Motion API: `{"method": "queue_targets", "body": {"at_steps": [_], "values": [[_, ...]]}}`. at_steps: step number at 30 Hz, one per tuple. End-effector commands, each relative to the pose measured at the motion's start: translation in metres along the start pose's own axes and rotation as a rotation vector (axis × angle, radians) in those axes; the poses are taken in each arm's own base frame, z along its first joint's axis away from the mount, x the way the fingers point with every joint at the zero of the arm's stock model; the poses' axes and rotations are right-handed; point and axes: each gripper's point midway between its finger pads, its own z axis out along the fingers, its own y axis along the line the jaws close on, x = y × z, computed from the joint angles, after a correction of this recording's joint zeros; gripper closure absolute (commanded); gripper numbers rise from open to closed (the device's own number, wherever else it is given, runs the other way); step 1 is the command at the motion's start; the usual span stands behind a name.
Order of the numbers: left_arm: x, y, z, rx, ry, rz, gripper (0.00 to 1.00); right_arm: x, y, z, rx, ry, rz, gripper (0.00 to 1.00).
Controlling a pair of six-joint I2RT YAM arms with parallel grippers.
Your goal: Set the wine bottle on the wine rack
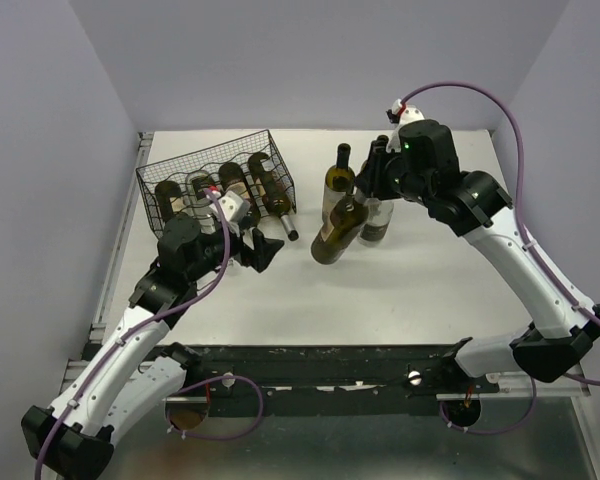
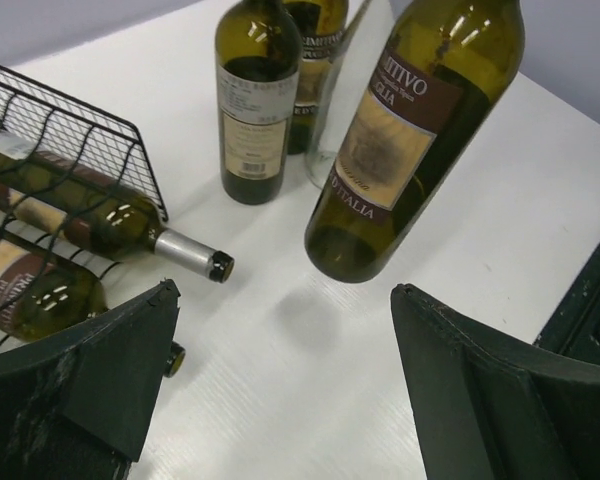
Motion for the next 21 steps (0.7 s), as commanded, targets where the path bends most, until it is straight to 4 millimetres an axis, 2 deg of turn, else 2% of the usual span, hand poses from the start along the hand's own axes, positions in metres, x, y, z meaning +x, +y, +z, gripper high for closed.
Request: {"method": "queue_targets", "body": {"at_steps": [1, 5, 8, 16, 21], "values": [[-0.003, -0.028, 0.005, 0.177, -0.066, 0.008, 0.03, -0.022, 0.059, -0.015, -0.295, -0.013, 0.081, 0.99], [0.008, -0.035, 0.010, 0.233, -0.041, -0.010, 0.07, -0.022, 0.089, -0.021, -0.451, 0.023, 0.131, 0.99], [0.016, -0.043, 0.012, 0.294, -0.020, -0.019, 0.07, -0.022, 0.102, -0.023, -0.512, 0.046, 0.163, 0.99], [0.042, -0.073, 0.008, 0.508, 0.050, -0.036, 0.05, -0.024, 0.119, -0.026, -0.609, 0.067, 0.214, 0.99], [0.057, -0.076, 0.009, 0.546, 0.092, -0.049, 0.06, -0.026, 0.127, -0.031, -0.664, 0.056, 0.212, 0.99]]}}
